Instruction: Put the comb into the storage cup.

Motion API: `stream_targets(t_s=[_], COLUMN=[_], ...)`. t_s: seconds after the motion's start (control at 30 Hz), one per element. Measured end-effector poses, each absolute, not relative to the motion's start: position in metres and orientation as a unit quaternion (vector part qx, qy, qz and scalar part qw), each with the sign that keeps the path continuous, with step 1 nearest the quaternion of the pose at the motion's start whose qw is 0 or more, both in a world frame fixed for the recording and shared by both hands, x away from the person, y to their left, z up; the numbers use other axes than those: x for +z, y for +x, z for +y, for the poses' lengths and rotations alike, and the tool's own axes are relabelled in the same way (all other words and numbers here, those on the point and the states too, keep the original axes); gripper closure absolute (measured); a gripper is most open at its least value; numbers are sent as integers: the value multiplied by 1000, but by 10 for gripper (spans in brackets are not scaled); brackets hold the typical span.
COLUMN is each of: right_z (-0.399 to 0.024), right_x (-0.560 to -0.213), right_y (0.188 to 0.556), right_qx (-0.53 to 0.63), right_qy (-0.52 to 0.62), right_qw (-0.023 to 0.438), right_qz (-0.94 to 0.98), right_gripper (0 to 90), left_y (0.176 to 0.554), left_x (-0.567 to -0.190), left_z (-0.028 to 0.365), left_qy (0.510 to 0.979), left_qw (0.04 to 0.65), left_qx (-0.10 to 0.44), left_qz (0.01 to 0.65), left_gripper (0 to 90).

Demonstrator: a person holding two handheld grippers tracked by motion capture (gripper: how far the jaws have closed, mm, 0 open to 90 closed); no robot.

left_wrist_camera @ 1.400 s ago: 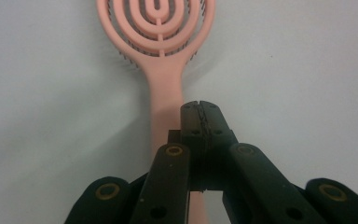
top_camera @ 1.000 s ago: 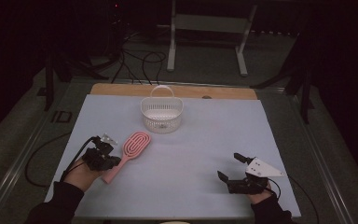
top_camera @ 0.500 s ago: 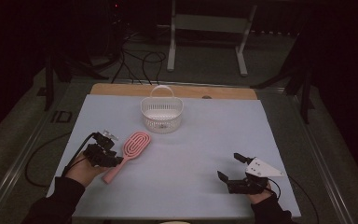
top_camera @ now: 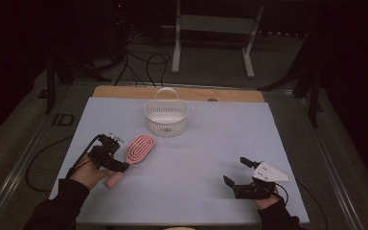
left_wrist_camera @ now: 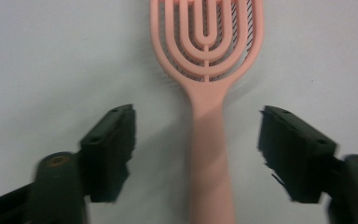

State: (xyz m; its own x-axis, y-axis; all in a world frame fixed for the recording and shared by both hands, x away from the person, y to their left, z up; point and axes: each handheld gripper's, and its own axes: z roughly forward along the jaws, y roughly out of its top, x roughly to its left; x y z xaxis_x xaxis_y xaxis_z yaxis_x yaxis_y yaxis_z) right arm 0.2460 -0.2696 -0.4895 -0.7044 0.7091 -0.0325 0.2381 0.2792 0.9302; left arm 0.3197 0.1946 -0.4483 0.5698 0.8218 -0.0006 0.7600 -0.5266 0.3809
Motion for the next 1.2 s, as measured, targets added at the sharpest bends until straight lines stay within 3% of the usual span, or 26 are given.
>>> stream_targets(t_s=[0.3,0.93,1.2], right_z=[-270,-270,-270], right_x=[-490,-489,-490], right_y=[246,246,246], right_qx=[514,514,513], right_qy=[309,309,308], right_qw=[228,230,229], right_qz=[767,766,768], right_gripper=[90,89,89], left_y=[327,337,341], left_x=[-453,-471,-474], left_z=[191,185,186], left_qy=[873,874,878], left_qw=[160,140,141], left_qx=[63,48,52], left_qz=[457,463,454], left_gripper=[5,3,109])
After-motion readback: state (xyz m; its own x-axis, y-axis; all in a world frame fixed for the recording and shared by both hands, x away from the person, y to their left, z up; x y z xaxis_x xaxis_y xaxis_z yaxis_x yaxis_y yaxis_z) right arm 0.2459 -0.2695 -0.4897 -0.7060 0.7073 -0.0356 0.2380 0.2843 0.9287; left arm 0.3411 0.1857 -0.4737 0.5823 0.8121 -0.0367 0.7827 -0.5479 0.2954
